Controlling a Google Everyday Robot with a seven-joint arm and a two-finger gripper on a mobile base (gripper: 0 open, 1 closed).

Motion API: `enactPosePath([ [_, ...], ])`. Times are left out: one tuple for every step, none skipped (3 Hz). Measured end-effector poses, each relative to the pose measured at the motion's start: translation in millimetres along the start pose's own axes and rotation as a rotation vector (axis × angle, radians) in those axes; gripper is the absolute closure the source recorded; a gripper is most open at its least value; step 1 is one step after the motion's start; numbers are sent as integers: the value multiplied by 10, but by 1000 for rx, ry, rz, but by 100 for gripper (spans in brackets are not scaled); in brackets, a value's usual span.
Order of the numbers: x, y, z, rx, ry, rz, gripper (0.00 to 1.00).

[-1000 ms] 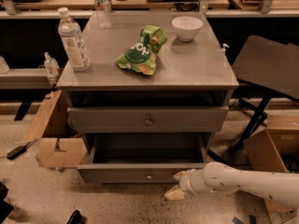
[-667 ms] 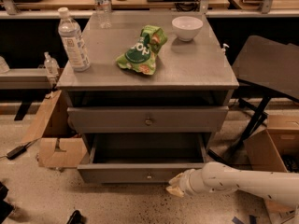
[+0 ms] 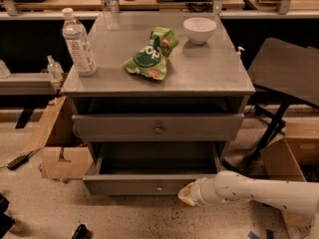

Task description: Close middle drawer

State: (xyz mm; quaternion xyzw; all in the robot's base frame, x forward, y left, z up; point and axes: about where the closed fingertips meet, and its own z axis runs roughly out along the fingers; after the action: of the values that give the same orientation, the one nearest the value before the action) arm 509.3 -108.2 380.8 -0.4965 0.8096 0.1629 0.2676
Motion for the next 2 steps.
enactPosePath([
  [-105, -284, 79, 18, -3, -59, 100],
  [-106, -284, 79, 19, -3, -59, 100],
])
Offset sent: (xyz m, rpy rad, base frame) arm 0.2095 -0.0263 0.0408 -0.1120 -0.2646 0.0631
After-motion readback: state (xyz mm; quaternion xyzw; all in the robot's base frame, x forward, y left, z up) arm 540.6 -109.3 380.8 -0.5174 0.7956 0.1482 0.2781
